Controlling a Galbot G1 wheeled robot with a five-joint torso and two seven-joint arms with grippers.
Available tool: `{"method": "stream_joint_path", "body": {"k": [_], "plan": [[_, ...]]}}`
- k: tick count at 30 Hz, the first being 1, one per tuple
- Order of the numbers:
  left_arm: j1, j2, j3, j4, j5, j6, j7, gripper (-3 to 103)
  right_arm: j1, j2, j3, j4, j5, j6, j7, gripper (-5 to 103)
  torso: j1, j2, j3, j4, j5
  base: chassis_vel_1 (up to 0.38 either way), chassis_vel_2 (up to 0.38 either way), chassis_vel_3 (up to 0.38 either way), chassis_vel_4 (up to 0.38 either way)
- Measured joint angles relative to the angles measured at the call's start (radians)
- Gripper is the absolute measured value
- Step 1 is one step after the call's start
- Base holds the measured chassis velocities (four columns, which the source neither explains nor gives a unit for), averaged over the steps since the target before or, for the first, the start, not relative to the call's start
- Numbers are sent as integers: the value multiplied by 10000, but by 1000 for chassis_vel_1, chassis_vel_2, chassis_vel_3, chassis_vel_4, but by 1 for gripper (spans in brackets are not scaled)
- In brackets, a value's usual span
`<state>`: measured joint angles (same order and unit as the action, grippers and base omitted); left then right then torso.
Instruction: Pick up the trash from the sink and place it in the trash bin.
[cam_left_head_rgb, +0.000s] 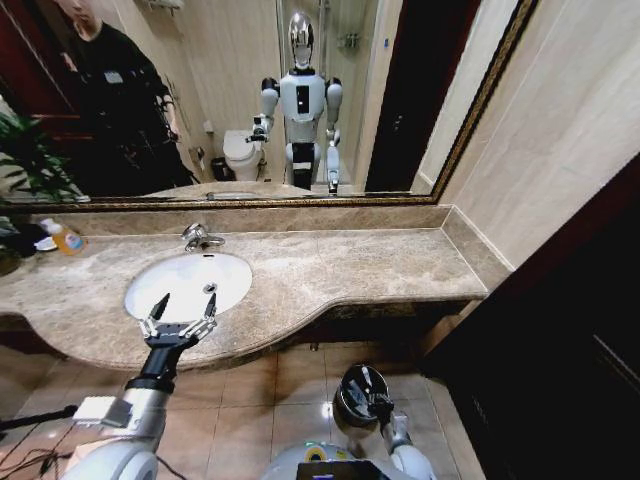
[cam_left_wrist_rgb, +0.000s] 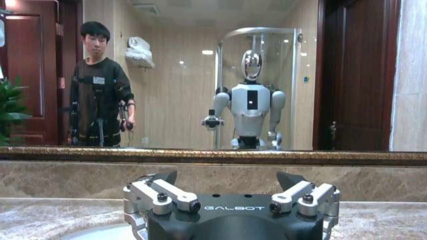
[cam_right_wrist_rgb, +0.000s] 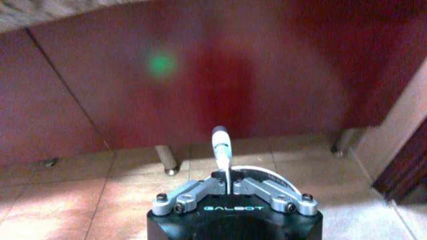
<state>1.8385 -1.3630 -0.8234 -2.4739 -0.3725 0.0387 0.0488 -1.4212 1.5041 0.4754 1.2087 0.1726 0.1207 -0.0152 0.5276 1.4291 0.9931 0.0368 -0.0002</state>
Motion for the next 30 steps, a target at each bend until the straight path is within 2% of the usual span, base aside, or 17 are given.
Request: {"method": "stream_joint_path", "body": {"k": [6,9,10,12,13,16,19,22,24,27,28,30], "plan": [[0,0,0,0,0,0,0,100,247,176,-73,-474,84,-38,268,-1,0,0,0,0,0,0,0,0,0],[0,0,0,0,0,0,0,100,308,253,-127,-474,84,-30,527,10,0,0,0,0,0,0,0,0,0],[0,0,0,0,0,0,0,100,319,299,-118,-461,84,-26,588,10,0,0,0,0,0,0,0,0,0],[0,0,0,0,0,0,0,100,323,369,-76,-405,84,-9,728,21,0,0,0,0,1,0,0,0,0],[0,0,0,0,0,0,0,100,323,369,-76,-405,84,-9,728,21,0,0,0,0,1,0,0,0,0],[0,0,0,0,0,0,0,100,236,307,-104,-290,72,109,815,37,0,0,0,0,0,0,0,0,0],[0,0,0,0,0,0,0,100,155,287,-117,-200,53,154,887,43,0,0,0,0,0,0,0,0,0],[0,0,0,0,0,0,0,100,66,318,-112,-103,37,204,988,59,0,0,0,0,0,0,0,0,0],[0,0,0,0,0,0,0,100,46,317,-110,-94,37,219,1004,59,0,0,0,0,0,0,0,0,0],[0,0,0,0,0,0,0,100,-29,311,-121,-56,35,334,1030,76,0,0,0,0,0,0,0,0,0],[0,0,0,0,0,0,0,100,-29,311,-121,-56,35,334,1030,76,0,0,0,0,0,0,0,0,0],[0,0,0,0,0,0,0,100,-86,320,-134,4,34,358,1037,86,0,0,0,0,0,0,0,0,0]]}}
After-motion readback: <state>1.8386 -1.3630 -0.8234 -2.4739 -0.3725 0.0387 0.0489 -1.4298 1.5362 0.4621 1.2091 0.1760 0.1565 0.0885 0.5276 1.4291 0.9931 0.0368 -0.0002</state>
